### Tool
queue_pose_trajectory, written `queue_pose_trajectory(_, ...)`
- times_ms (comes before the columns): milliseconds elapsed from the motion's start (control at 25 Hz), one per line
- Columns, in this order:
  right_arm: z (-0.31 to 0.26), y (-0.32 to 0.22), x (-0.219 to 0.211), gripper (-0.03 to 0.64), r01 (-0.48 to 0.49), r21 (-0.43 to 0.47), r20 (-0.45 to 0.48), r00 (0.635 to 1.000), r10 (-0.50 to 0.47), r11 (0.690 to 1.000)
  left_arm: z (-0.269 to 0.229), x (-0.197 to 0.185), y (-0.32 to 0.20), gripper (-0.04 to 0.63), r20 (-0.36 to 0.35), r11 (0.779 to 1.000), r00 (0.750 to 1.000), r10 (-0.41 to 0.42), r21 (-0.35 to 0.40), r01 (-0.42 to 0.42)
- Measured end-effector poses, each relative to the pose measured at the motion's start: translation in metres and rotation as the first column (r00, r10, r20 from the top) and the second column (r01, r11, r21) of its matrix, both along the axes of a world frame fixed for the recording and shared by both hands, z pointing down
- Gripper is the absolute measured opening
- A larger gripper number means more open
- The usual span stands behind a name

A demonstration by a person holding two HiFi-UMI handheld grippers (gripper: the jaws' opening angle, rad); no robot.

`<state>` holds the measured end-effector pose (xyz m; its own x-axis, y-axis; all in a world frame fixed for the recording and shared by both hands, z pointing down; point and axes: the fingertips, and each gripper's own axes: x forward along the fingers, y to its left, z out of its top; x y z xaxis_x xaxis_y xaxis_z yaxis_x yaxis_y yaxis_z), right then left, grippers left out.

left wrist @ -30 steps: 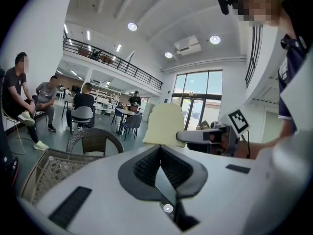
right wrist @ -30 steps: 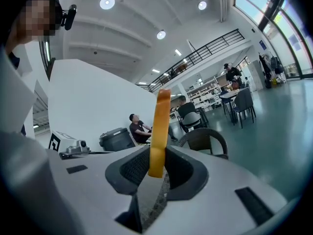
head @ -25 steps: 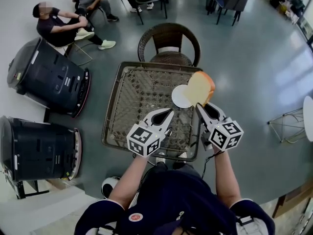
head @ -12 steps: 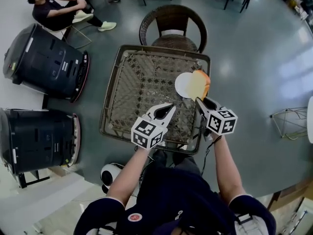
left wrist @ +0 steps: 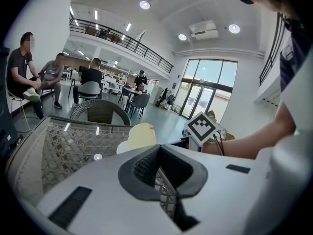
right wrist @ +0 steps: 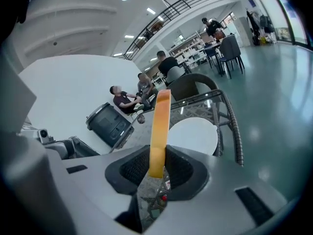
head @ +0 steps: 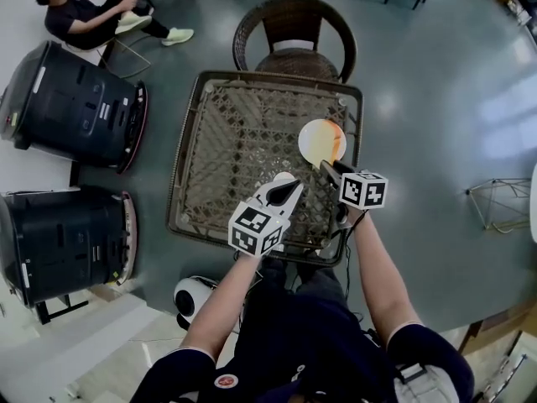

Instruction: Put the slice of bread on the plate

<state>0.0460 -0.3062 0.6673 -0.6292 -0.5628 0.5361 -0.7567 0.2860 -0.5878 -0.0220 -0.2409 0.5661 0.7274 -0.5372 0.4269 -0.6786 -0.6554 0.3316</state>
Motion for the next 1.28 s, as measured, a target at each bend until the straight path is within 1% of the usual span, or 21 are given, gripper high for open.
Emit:
queue_pose_trajectory(200,0.006,-0.015,-0.008,0.094,0.006,-0.037,0.022,1.000,-0.005,0.999,0.010,-0.002,-0.002,0.006,0.007,1.000,1.000,-0.007,-0.025,0.007)
queue_pose_trajectory(560,0.024,-0.031,-0.008,0.094,-0.035,-0.132,0.114,0.992,0.050,0.991,0.022,0.003,-0.004,0.006,0.005,0.999,1.000,0.002,-0.049,-0.002)
queue_pose_trajectory(840,0.046,-0.038,-0.002,0.095,-0.048,-0.193,0.088,0.994,0.066,0.980,0.027,0.007,-0.005,0.006,0.009,0.998,1.000,0.009,-0.065,-0.009)
queue_pose_trajectory(1160,0.053,-0.042,0.002,0.116,-0.083,-0.226,0.135,0.984,0.116,0.971,0.030,0.012,-0.006,0.006,0.005,0.997,1.000,0.014,-0.080,-0.014)
queue_pose_trajectory(1280,0.056,-0.043,0.005,0.127,-0.099,-0.233,0.137,0.982,0.133,0.967,0.032,0.014,-0.007,0.006,0.004,0.996,1.000,0.015,-0.086,-0.015)
